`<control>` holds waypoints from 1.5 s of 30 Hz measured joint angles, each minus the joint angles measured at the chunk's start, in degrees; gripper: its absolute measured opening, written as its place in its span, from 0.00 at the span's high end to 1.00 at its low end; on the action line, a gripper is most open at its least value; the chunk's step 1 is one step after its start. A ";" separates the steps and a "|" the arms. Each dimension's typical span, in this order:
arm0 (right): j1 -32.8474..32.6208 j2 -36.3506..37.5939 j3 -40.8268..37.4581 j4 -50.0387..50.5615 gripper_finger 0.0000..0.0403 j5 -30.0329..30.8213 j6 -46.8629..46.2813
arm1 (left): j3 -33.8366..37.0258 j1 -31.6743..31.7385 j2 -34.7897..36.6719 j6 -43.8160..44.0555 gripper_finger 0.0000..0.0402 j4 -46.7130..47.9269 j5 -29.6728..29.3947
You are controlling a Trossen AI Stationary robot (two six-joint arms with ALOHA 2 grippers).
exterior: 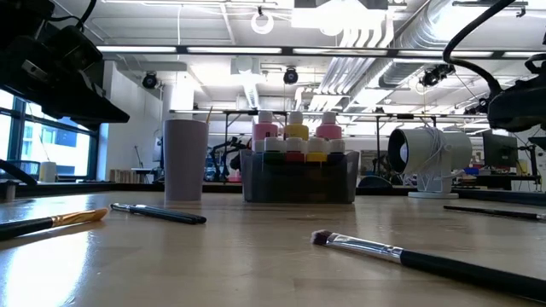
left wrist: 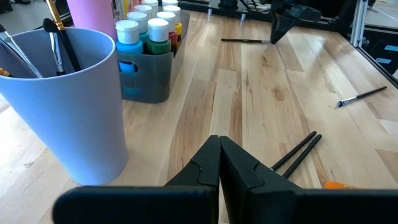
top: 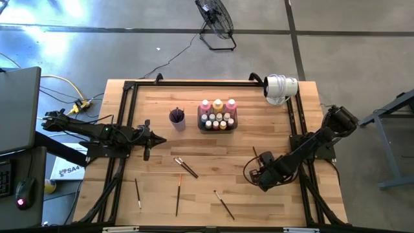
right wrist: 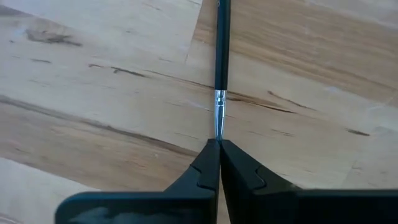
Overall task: Pick & Place Paint Supplies
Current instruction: Put the silver paint brush into the purple cup
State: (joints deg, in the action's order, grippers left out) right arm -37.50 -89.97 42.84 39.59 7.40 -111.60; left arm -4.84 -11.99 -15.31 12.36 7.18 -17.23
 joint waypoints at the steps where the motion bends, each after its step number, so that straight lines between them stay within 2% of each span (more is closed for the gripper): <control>1: 0.00 0.20 0.06 0.26 0.99 0.56 0.89 | 0.00 0.00 0.02 0.00 1.00 -0.03 0.00; 11: 0.11 0.96 8.12 13.45 0.99 1.73 5.43 | 0.02 -0.02 0.00 0.00 1.00 -0.11 -0.02; 19: 0.11 1.00 15.93 23.60 0.99 12.65 11.42 | 0.02 -0.02 0.00 0.00 1.00 -0.15 -0.02; 23: 0.13 1.02 16.97 27.28 0.99 19.20 14.25 | 0.02 -0.02 0.00 0.00 1.00 -0.15 -0.02; 27: 0.37 0.73 16.99 30.31 0.99 22.87 14.87 | 0.02 -0.01 0.00 1.15 1.00 -0.15 -0.02; 34: 3.98 -1.12 17.01 31.50 0.99 28.94 20.43 | 0.02 -0.02 0.02 2.97 1.00 -0.17 -0.02; 45: 12.32 -2.08 18.05 27.92 0.99 37.02 37.83 | 0.09 -0.02 0.02 2.97 1.00 -0.63 -0.04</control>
State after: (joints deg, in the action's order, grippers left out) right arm -25.17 -92.05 60.89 67.51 44.42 -73.77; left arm -4.75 -12.01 -15.29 15.33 6.55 -17.28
